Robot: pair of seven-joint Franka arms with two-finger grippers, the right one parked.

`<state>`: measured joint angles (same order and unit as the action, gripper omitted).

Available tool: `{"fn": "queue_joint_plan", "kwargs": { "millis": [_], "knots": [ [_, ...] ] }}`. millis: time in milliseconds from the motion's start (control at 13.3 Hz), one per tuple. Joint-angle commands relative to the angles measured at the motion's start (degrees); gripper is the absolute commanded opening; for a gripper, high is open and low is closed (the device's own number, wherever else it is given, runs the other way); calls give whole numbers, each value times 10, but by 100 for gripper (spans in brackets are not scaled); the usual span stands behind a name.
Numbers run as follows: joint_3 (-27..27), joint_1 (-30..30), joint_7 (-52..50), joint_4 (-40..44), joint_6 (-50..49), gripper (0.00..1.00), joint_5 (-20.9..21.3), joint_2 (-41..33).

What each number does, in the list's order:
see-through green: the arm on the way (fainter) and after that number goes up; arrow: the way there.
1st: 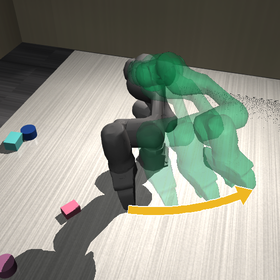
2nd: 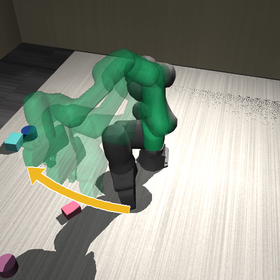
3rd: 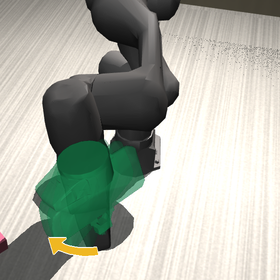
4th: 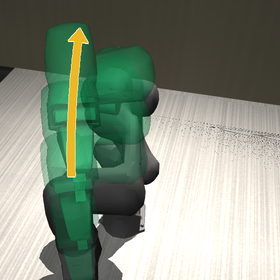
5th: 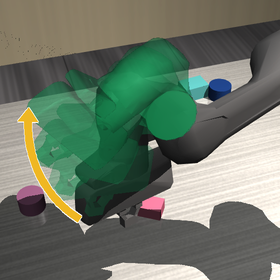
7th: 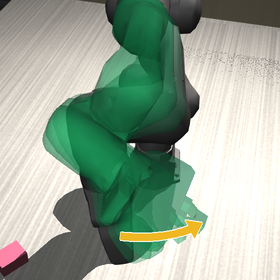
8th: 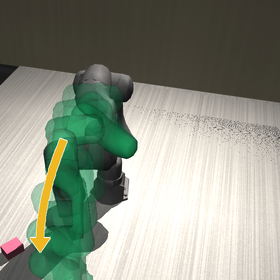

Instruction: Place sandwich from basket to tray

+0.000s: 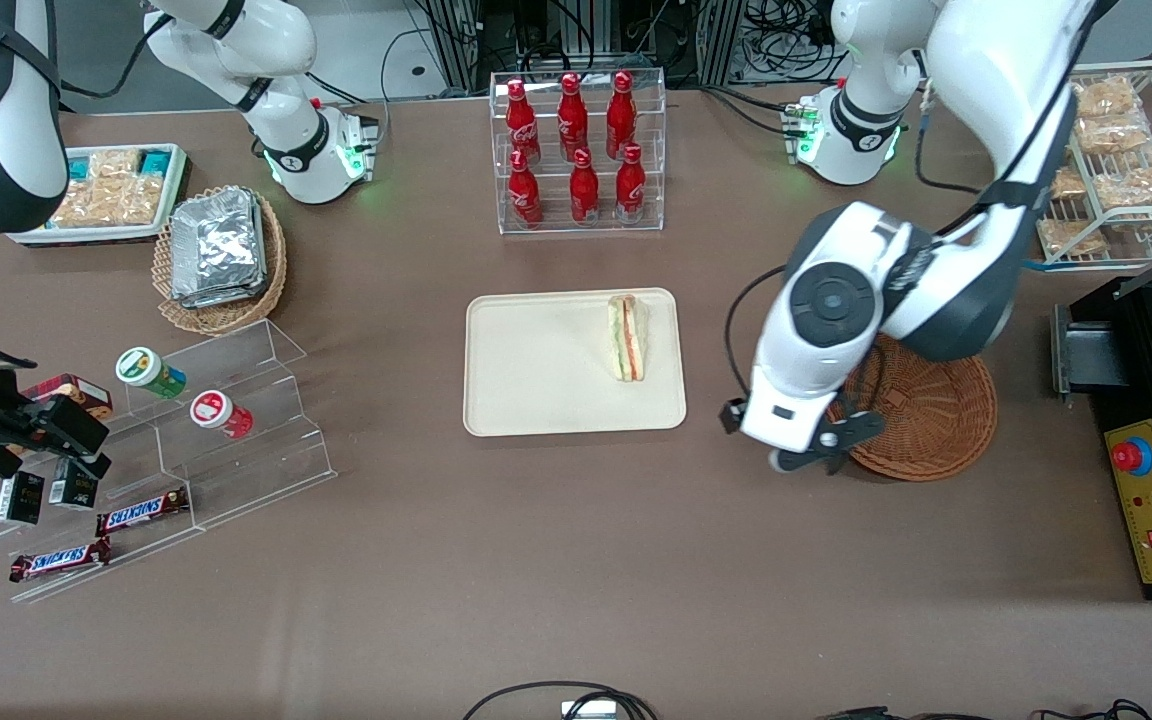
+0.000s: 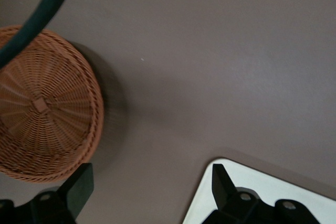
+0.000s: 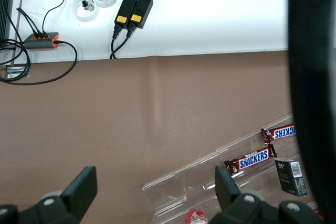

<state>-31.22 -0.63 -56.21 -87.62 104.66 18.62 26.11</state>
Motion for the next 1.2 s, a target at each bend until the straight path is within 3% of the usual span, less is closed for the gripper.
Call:
{"fn": "queue_joint_plan", "kwargs": {
  "millis": [0, 376, 677, 1128],
  "knots": [
    [2, -21, 55, -12, -35, 99, -5, -31],
    [121, -19, 232, -26, -86, 99, -86, -111],
    [198, -21, 375, -32, -131, 99, -121, -175],
    [219, -22, 544, -51, -171, 99, -156, -257]
  ]
}}
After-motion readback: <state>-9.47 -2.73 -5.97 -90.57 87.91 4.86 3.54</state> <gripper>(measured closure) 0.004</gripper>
